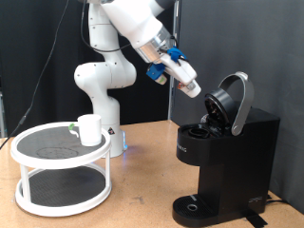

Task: Make a cup of coffee with the keurig machine

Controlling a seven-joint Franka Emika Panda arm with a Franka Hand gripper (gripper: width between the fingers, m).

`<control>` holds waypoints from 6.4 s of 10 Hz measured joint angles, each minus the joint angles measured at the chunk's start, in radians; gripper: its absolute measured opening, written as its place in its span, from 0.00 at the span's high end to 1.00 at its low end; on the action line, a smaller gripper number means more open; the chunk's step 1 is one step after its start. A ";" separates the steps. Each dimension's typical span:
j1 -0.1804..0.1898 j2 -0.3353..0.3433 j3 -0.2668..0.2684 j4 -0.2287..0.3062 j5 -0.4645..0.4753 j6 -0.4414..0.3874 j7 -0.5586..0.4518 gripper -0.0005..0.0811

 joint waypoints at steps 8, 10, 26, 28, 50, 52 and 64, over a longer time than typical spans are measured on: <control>0.001 0.082 0.051 -0.020 -0.079 0.068 0.039 0.51; 0.001 0.100 0.065 -0.031 -0.086 0.107 0.039 0.51; 0.001 0.156 0.105 -0.074 -0.092 0.192 0.044 0.27; 0.001 0.158 0.106 -0.074 -0.071 0.206 0.038 0.10; -0.013 0.073 0.130 -0.133 -0.034 0.132 -0.014 0.09; -0.013 0.069 0.130 -0.133 -0.021 0.119 -0.027 0.09; -0.035 -0.037 0.123 -0.212 0.054 0.206 -0.046 0.09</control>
